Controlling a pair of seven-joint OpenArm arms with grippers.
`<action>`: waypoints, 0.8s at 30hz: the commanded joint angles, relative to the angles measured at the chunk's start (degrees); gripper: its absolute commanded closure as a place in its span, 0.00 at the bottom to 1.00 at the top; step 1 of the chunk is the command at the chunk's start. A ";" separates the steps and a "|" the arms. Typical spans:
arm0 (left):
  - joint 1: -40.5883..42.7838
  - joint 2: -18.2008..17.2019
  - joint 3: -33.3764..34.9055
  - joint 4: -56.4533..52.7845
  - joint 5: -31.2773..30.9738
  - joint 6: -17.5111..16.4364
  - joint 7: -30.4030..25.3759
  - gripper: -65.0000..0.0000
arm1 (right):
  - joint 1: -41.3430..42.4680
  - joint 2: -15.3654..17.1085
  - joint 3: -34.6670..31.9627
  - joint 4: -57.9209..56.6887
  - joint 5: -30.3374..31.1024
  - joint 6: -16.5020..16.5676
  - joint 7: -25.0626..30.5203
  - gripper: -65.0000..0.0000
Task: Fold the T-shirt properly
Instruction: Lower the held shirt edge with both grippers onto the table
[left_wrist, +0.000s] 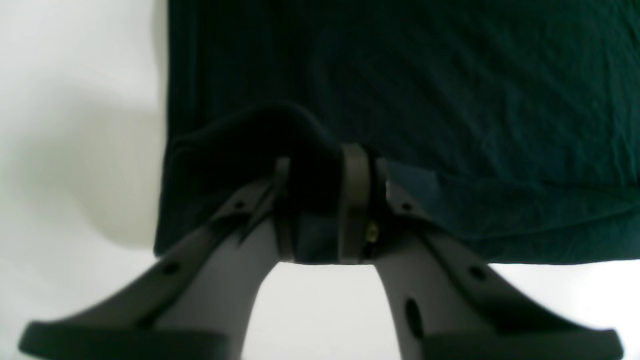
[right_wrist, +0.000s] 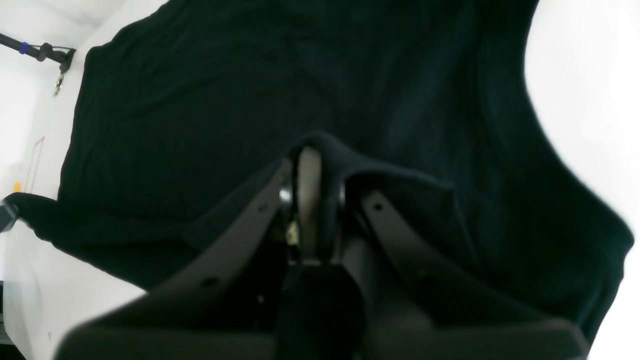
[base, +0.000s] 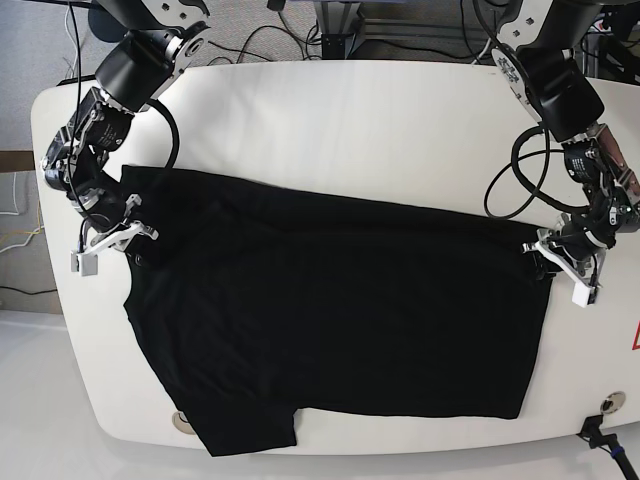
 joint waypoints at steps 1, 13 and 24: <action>-1.43 -1.04 0.00 0.79 -1.01 -0.06 -1.12 0.79 | 1.43 1.37 -0.03 0.99 1.71 0.20 1.49 1.00; -8.64 -5.96 0.08 -7.65 4.79 1.96 -4.90 0.34 | 4.42 6.64 -4.60 2.05 -7.88 0.20 1.75 0.20; 4.55 -9.57 6.77 6.85 4.88 1.78 -9.82 0.33 | -9.91 11.57 -4.78 14.44 -9.72 0.20 2.37 0.21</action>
